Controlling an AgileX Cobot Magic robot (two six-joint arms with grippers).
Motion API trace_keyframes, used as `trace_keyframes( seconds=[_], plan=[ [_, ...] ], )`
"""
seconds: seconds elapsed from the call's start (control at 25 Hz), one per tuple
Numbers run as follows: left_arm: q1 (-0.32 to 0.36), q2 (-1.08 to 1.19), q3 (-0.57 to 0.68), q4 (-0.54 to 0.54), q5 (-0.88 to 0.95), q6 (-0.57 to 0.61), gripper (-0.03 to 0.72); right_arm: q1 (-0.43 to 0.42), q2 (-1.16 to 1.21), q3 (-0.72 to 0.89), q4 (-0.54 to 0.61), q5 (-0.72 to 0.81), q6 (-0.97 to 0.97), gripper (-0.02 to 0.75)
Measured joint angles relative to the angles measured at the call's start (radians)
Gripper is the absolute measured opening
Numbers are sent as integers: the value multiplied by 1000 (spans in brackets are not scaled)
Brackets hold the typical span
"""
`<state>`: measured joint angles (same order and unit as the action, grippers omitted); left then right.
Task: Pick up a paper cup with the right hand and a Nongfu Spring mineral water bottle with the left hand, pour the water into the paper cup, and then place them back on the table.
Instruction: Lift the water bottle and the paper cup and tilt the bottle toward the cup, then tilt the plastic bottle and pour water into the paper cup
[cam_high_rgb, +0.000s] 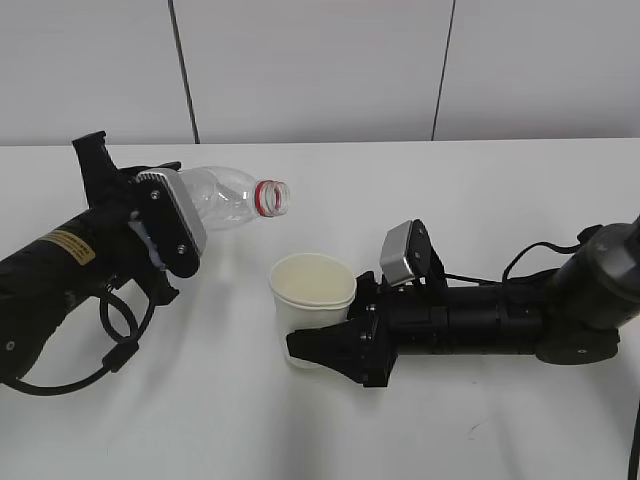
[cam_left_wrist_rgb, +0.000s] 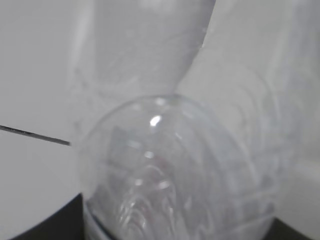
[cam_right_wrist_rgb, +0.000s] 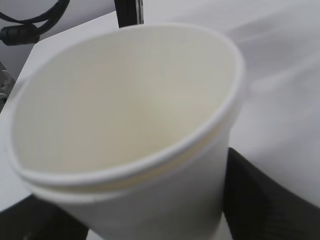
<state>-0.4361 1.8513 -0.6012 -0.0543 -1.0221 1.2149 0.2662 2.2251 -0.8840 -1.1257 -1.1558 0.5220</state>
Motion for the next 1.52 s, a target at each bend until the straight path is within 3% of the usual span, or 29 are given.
trace_keyframes(
  seconds=[1.52],
  plan=[
    [0, 0, 0, -32, -57, 209, 326, 0, 0, -34, 7, 0, 10, 528]
  ],
)
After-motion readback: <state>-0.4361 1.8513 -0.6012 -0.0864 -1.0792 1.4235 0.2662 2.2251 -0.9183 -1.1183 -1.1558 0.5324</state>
